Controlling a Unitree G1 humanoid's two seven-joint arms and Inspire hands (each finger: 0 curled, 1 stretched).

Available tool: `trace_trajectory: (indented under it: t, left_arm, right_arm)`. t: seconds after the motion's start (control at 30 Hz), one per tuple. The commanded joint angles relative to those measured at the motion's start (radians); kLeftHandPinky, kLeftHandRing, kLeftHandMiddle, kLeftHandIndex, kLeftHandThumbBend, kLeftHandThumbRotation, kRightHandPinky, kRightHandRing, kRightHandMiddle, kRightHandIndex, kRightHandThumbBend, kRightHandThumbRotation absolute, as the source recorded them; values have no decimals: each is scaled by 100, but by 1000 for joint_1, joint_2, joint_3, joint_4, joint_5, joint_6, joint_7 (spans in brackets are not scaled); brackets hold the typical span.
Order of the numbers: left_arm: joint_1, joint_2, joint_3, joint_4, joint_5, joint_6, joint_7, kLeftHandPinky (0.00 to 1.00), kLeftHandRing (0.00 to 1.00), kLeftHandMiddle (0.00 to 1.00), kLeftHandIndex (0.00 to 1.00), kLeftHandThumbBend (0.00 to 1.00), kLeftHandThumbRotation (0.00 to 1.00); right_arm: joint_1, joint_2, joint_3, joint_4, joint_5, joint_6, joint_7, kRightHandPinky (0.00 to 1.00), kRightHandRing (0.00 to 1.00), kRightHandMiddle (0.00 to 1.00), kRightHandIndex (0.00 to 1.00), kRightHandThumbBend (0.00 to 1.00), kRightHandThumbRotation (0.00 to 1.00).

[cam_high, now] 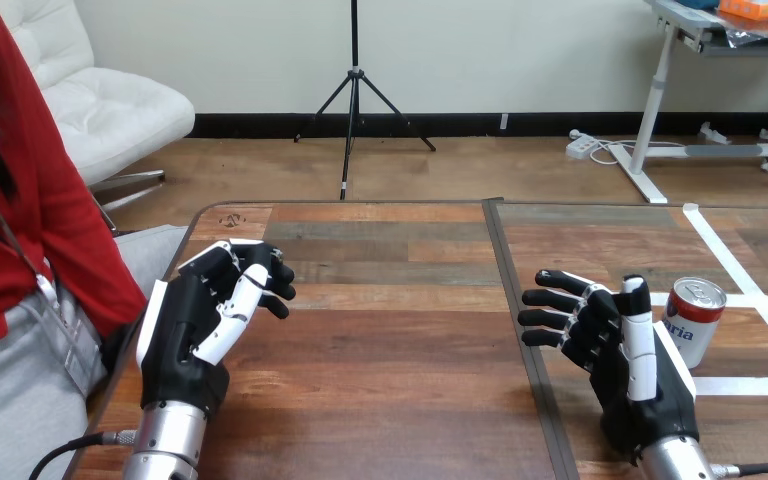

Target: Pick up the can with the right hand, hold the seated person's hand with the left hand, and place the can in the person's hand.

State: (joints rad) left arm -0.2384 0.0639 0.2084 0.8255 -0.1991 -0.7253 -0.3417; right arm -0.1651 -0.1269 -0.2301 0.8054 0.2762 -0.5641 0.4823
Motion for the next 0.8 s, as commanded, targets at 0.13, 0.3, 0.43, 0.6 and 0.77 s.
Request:
trace_trajectory:
  t: [0.13,0.3,0.43,0.6,0.77]
  left_arm:
    - [-83,21,-9,-3,22,-17,16,34,44,47,47,36,36]
    - [-85,23,-9,2,29,-19,21,34,44,47,46,33,36]
    - [-88,21,-8,5,23,-17,17,34,44,47,47,32,36]
    - [-92,24,-9,14,24,-20,15,33,44,47,47,31,35]
    - [-95,23,-8,19,22,-20,15,33,44,47,47,31,35]
  right_arm:
    - [-56,5,15,-82,-7,6,-16,60,65,67,69,75,100]
    - [-48,6,20,-97,-12,9,-23,59,65,67,70,73,100]
    - [-44,4,23,-103,-10,9,-24,59,64,67,70,73,100]
    - [-42,1,22,-101,-8,10,-25,59,64,67,70,73,100]
    - [-41,1,21,-104,-9,19,-33,58,63,67,70,73,100]
